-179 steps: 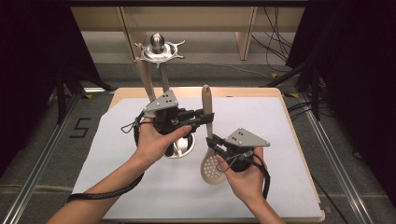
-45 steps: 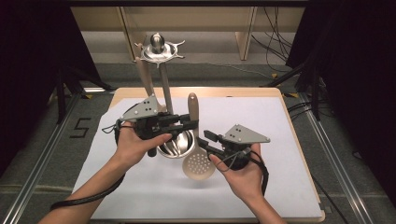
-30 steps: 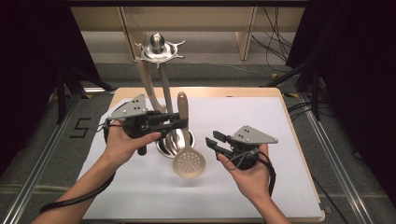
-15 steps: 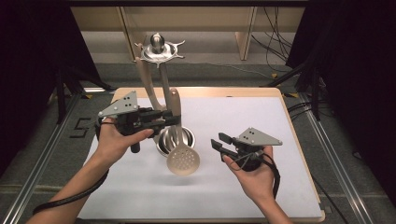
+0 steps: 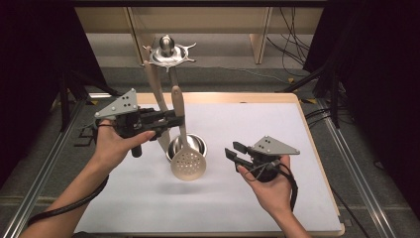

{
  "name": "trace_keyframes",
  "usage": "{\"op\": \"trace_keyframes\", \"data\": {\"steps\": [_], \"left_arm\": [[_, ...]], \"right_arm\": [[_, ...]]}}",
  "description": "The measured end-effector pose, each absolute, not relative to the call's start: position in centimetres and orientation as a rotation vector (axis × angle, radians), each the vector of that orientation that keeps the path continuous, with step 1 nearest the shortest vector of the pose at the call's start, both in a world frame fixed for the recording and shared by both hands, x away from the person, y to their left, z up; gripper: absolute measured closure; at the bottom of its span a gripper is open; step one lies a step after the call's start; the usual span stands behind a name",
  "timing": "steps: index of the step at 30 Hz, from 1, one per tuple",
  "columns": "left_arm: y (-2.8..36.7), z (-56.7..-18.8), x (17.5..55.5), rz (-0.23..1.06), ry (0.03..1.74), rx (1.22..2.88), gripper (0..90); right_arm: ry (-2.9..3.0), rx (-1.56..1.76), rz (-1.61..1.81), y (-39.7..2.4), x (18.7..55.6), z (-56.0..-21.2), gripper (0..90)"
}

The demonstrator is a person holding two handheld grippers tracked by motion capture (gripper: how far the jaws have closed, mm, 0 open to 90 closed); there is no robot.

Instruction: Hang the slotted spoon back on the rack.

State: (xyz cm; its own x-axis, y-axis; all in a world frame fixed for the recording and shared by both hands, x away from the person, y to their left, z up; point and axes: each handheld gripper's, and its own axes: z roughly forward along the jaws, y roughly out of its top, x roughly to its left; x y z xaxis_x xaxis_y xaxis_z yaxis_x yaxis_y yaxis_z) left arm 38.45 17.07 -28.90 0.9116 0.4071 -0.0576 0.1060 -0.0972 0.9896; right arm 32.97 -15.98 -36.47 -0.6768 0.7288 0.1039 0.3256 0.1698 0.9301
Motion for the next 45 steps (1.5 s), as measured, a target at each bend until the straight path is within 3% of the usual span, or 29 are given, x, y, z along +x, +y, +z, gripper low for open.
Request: {"op": "trace_keyframes", "data": {"steps": [45], "left_arm": [[18.6, -26.8, 41.1, 0.304, 0.408, 1.657, 74.5]], "right_arm": [[2.093, 1.001, 1.492, -16.0, 33.2, -36.5, 62.9]]}}
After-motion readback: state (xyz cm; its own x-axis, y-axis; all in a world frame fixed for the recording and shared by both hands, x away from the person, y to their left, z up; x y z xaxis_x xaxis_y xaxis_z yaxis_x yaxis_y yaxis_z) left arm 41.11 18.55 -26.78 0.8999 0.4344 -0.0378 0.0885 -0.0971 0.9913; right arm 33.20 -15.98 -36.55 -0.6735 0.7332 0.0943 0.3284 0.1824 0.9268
